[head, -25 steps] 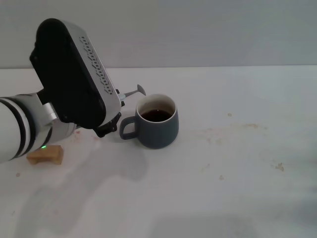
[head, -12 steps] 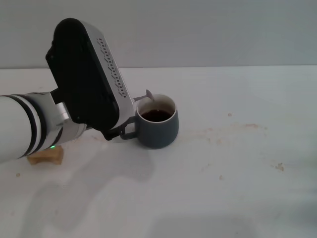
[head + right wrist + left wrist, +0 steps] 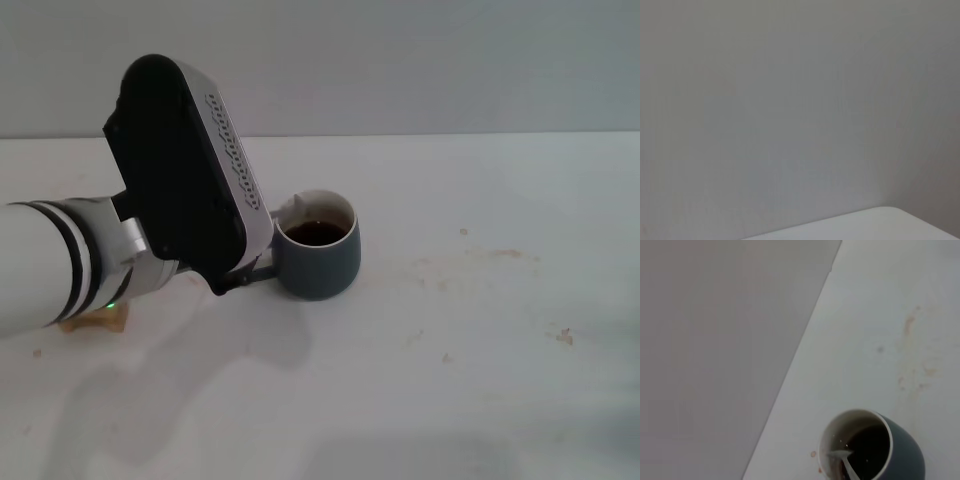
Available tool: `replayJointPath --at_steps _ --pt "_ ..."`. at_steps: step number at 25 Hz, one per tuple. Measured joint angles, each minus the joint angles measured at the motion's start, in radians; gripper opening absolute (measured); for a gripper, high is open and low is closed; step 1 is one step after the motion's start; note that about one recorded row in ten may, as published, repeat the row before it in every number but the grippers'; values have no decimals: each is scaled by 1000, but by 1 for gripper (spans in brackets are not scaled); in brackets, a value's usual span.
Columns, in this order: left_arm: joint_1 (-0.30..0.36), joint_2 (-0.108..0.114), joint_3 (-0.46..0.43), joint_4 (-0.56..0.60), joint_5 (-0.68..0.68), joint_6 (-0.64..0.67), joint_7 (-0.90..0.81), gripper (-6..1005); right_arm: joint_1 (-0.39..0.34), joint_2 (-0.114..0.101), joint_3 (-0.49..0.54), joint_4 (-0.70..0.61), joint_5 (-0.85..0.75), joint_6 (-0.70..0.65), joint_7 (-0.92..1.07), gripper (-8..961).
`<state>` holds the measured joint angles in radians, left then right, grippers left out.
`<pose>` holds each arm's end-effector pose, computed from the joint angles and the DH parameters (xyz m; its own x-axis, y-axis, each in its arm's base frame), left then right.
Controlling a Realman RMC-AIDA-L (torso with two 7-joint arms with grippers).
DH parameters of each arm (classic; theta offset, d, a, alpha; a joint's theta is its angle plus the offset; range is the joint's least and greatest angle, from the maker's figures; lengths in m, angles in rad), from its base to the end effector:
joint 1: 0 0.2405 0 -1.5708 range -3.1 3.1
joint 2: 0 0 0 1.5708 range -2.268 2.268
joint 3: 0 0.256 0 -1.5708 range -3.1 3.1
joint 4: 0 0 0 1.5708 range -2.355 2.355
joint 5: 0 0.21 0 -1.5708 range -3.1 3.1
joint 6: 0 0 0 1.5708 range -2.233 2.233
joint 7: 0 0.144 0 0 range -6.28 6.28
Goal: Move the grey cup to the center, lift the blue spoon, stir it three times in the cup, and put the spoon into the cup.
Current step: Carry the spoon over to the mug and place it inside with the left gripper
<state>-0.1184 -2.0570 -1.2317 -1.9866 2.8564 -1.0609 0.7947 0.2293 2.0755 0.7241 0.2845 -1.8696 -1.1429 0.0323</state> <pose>-0.1271 0.2930 0.0030 0.9679 0.0160 -0.2510 -0.1610 -0.7274 -0.6671 0.3907 0.2642 -0.0046 0.6239 -0.0525 -0.7797 -0.7526 0.2285 -0.6176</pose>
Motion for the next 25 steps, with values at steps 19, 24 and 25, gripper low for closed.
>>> replayJointPath --at_steps 19,24,25 --pt "-62 0 5 99 -2 -5 38 178 -3 2 -9 12 0 0 0 -2" --pt "-81 0 3 126 -2 -5 38 178 -4 1 -9 13 0 0 0 -2" --pt "-83 0 3 129 -2 -5 38 178 -4 1 -9 13 0 0 0 -2"
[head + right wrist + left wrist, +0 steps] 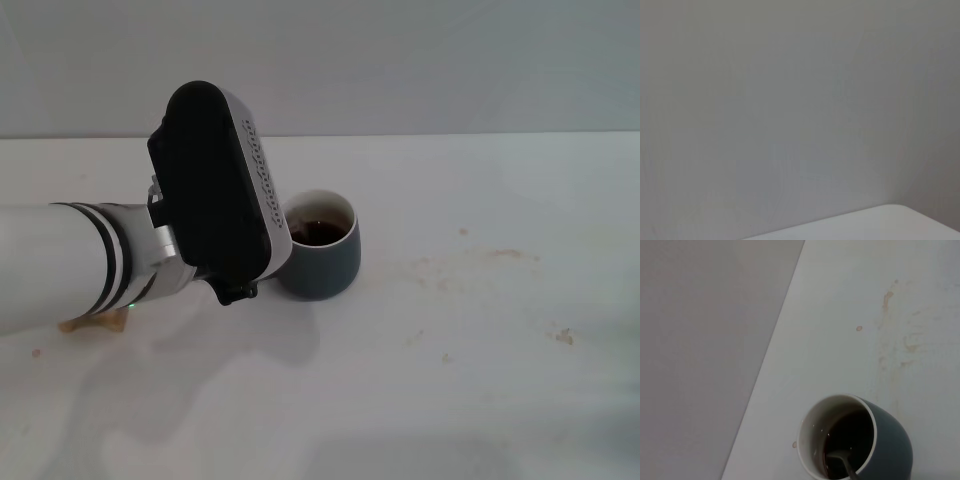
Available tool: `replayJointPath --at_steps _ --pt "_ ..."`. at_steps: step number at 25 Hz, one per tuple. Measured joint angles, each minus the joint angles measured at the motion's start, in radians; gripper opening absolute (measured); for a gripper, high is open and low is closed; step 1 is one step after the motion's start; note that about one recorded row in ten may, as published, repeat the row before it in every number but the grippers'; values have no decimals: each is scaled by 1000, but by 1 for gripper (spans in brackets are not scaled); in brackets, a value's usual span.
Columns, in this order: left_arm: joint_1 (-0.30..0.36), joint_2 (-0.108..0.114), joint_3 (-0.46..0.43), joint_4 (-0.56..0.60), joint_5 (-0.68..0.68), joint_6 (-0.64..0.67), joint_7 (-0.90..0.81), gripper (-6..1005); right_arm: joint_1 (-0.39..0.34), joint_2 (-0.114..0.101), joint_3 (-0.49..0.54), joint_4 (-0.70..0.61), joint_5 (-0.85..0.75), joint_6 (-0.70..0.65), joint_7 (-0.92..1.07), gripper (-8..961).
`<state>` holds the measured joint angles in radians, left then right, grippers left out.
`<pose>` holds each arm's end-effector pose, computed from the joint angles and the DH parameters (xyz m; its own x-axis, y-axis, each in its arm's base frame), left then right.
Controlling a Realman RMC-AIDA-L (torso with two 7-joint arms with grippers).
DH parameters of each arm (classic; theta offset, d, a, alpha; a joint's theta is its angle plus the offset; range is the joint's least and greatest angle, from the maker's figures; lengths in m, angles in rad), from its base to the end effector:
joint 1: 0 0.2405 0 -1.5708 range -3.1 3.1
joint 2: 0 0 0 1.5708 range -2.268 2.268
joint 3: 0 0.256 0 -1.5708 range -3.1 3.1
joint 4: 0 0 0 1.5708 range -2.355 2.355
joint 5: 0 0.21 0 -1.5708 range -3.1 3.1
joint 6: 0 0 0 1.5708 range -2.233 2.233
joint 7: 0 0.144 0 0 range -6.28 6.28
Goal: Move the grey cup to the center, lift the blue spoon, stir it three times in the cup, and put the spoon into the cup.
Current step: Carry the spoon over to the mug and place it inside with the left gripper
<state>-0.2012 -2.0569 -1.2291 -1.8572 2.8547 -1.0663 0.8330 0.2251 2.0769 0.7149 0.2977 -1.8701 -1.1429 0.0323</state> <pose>-0.1375 0.3066 -0.0157 0.9450 -0.0024 -0.3270 -0.2111 -0.7682 -0.6044 0.3878 0.2638 -0.0080 0.6165 -0.0526 -0.7856 -0.7606 0.2182 -0.6115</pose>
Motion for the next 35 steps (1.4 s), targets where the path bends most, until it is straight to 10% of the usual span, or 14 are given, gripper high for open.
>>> replayJointPath --at_steps 35 --pt "-117 -5 -18 177 -1 42 9 178 -10 -1 -2 -3 -7 0 0 -2"
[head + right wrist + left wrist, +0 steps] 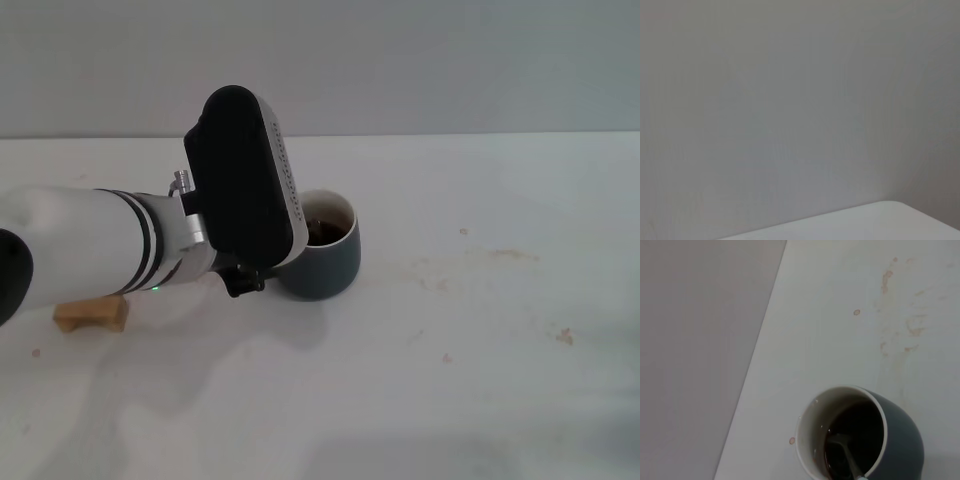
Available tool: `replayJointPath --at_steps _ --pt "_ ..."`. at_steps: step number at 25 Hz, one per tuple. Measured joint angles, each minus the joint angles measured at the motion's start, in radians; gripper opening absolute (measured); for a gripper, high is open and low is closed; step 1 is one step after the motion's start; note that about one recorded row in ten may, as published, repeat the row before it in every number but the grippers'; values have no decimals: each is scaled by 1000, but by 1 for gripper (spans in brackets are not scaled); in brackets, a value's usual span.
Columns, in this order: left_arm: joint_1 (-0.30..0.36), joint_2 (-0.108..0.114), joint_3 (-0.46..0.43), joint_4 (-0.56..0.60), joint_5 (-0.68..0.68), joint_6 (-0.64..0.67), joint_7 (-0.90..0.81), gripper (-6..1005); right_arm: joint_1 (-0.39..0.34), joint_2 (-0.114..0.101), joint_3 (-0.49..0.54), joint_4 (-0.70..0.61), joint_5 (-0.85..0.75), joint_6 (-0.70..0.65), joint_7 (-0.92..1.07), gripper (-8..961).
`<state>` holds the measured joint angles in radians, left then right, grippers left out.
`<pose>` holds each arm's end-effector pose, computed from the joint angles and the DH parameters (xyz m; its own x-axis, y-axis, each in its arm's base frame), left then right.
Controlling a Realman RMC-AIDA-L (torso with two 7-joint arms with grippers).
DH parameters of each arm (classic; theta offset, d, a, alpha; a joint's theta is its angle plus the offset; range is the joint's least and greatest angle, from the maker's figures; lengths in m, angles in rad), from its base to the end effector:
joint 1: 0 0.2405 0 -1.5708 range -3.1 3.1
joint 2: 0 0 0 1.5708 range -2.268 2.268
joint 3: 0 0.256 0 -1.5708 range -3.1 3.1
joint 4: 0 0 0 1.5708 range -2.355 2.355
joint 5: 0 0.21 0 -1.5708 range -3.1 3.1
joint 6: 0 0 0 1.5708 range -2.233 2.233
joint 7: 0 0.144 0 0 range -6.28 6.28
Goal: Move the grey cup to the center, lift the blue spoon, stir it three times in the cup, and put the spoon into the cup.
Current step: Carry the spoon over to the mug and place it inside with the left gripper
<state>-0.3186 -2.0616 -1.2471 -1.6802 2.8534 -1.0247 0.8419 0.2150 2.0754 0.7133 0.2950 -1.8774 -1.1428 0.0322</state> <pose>-0.1452 0.3316 -0.0331 0.9275 -0.0070 -0.3738 -0.2364 -0.7855 -0.5720 0.3905 0.2598 -0.0079 0.6213 -0.0615 -0.7812 -0.7552 0.2190 -0.6179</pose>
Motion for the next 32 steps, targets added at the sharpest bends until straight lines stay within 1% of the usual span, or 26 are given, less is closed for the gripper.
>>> replayJointPath --at_steps 6,13,18,32 --pt "-11 0 15 6 -12 23 1 178 1 0 0 1 0 0 0 -2" --pt "-16 0 57 -1 -22 19 1 178 4 0 0 4 0 1 0 -2" --pt "-15 0 71 -14 -21 3 2 178 7 1 0 5 0 2 -2 -2" --pt "-4 3 43 -29 3 -36 2 178 9 2 -2 11 -1 3 -6 -2"
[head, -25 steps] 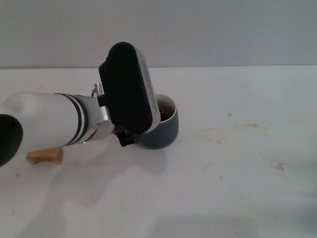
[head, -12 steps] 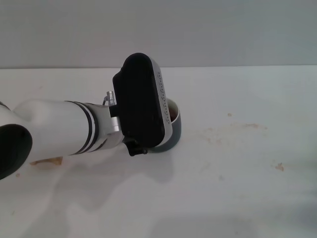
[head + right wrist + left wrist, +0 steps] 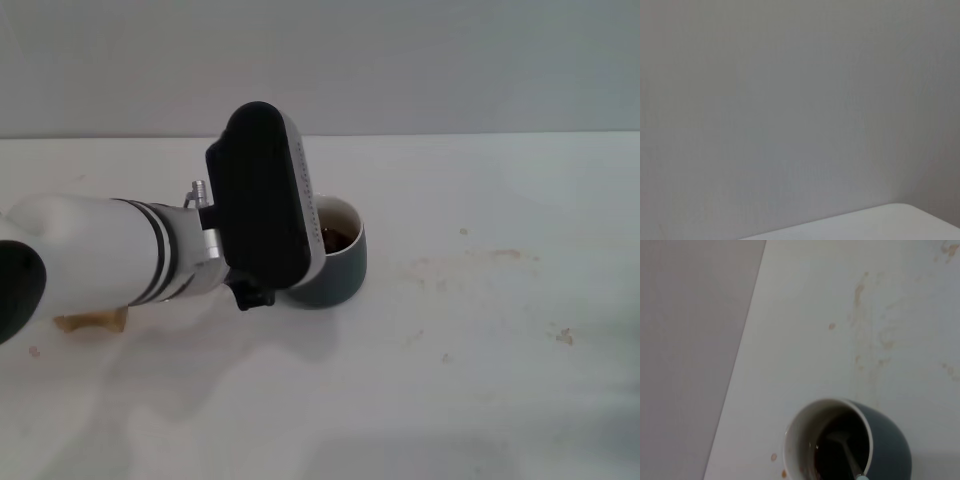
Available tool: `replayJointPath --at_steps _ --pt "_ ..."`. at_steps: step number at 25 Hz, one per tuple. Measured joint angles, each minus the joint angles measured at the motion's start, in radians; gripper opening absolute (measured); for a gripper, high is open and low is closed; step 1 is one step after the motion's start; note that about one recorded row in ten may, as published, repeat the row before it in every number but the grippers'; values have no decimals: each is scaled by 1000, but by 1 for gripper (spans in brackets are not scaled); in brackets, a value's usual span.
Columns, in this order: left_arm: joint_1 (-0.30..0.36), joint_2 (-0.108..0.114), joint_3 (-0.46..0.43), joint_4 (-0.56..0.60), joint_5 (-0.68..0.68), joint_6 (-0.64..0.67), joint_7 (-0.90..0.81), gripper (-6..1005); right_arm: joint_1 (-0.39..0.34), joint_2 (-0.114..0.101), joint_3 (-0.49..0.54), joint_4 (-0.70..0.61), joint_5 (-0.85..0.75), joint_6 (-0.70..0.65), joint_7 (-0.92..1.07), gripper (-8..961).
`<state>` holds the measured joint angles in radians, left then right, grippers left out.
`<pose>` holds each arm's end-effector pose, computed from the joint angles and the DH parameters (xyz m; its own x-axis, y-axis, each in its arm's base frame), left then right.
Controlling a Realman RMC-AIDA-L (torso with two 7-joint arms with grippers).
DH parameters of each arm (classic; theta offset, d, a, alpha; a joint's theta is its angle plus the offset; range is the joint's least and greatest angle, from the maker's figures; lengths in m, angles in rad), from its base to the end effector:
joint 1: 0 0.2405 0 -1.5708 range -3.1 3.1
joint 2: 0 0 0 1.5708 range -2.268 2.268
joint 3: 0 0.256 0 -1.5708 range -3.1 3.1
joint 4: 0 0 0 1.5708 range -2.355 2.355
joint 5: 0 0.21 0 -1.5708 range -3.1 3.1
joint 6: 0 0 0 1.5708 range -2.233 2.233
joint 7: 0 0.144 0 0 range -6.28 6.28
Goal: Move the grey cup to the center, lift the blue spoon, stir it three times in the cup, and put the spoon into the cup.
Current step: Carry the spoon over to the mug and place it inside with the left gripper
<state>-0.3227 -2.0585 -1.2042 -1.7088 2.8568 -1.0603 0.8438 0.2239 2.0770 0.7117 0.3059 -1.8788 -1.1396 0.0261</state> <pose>-0.1376 0.3223 -0.0397 0.9170 -0.0484 -0.3958 -0.2717 -0.8025 -0.5313 0.3854 0.2644 -0.0105 0.6188 -0.0563 -0.7835 -0.7609 0.2053 -0.6156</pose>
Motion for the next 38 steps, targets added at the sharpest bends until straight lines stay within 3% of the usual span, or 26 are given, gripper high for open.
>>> replayJointPath --at_steps 18,38 --pt "-48 -1 -54 61 1 5 1 177 2 0 0 2 0 5 -2 -2" --pt "-96 -7 37 46 -1 14 1 177 0 2 0 1 0 4 -2 -2"
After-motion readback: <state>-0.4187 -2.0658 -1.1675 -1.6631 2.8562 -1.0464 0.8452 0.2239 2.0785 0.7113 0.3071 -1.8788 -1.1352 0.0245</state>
